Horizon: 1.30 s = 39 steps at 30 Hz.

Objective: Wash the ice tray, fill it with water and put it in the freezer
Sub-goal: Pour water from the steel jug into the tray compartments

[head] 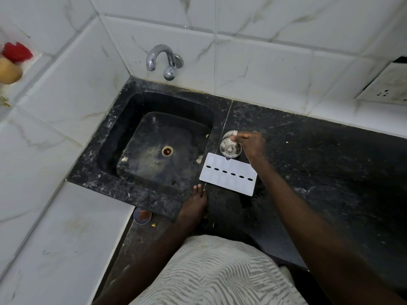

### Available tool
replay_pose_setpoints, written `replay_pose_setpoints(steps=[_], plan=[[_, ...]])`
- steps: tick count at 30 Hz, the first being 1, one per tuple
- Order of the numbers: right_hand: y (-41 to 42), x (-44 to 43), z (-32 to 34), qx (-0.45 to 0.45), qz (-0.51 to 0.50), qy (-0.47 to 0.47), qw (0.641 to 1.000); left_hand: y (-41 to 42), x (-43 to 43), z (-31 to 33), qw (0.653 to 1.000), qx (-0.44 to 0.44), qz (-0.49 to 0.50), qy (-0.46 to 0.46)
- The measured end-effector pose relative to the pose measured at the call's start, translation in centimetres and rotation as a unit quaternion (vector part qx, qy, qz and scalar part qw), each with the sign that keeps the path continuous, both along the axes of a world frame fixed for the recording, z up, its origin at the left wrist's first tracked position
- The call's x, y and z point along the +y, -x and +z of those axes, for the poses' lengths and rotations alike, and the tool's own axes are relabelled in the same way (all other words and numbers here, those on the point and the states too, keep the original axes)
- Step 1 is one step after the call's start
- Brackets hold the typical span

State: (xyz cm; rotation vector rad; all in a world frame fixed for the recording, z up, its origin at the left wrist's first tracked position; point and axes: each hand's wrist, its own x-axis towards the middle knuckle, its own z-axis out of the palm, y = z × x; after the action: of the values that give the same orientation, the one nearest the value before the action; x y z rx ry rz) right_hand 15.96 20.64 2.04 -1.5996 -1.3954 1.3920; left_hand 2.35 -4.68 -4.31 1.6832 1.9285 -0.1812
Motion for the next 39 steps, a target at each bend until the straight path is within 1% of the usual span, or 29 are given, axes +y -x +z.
replay_pose_setpoints(steps=[7, 14, 18, 27, 33, 39], plan=[[0.0, 0.3, -0.6, 0.005, -0.012, 0.009, 1.0, 0.1, 0.1, -0.2, 1.0, -0.003, -0.004, 0.004], [0.6, 0.5, -0.3, 0.033, -0.055, 0.029, 0.998, 0.1, 0.1, -0.2, 1.0, -0.008, 0.0, 0.006], [1.3, 0.4, -0.2, 0.038, -0.047, 0.034, 0.998, 0.1, 0.1, -0.1, 1.0, -0.017, 0.008, 0.005], [2.6, 0.2, 0.5, 0.057, -0.025, 0.01, 0.998, 0.0, 0.0, -0.1, 1.0, -0.018, 0.013, 0.003], [2.7, 0.3, 0.7, 0.046, -0.005, -0.023, 0.999, 0.0, 0.1, -0.2, 1.0, -0.019, 0.013, 0.01], [2.8, 0.3, 1.0, 0.046, -0.006, -0.024, 0.999, 0.0, 0.2, -0.2, 1.0, -0.023, 0.017, 0.009]])
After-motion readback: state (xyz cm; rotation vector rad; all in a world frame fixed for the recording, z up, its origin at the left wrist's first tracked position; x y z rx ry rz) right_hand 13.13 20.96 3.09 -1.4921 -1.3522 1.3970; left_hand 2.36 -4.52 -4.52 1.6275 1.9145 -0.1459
